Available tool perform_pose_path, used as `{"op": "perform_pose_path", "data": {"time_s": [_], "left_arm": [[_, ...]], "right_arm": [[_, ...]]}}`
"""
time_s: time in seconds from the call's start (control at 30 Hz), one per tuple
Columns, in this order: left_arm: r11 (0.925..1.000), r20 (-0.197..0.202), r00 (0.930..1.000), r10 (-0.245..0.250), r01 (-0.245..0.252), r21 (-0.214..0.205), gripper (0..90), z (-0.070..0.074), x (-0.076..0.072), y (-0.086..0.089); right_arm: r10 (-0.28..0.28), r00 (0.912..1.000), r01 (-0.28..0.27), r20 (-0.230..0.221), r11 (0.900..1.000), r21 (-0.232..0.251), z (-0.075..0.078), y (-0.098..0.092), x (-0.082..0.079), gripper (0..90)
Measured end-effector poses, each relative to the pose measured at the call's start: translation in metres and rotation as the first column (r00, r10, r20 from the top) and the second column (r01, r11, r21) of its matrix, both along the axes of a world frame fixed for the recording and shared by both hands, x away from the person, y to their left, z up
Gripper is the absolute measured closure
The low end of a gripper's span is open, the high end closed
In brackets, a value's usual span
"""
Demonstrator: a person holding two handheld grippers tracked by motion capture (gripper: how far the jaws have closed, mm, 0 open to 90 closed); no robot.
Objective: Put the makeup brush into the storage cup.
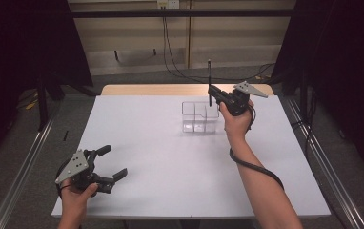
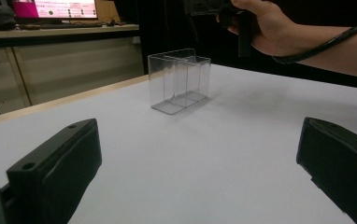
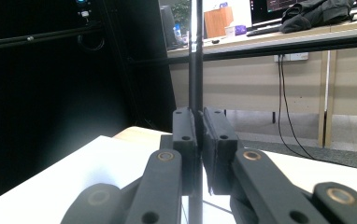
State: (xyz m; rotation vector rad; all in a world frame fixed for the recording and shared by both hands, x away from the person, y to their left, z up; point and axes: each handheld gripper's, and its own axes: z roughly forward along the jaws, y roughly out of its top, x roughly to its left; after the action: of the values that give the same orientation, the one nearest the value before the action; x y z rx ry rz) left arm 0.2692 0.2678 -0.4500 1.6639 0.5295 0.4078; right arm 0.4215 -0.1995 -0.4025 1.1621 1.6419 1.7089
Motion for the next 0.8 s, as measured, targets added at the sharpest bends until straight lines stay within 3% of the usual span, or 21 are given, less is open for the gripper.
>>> {"op": "perform_pose_path", "data": {"time_s": [0.8], "left_arm": [[1.0000,0.005,1.0000,-0.004,0.004,-0.005,0.0,0.001,-0.001,0.000]], "right_arm": [[0.024,0.9997,-0.024,-0.003,0.9997,-0.009,-0.007,0.016,0.005,84.5]]}}
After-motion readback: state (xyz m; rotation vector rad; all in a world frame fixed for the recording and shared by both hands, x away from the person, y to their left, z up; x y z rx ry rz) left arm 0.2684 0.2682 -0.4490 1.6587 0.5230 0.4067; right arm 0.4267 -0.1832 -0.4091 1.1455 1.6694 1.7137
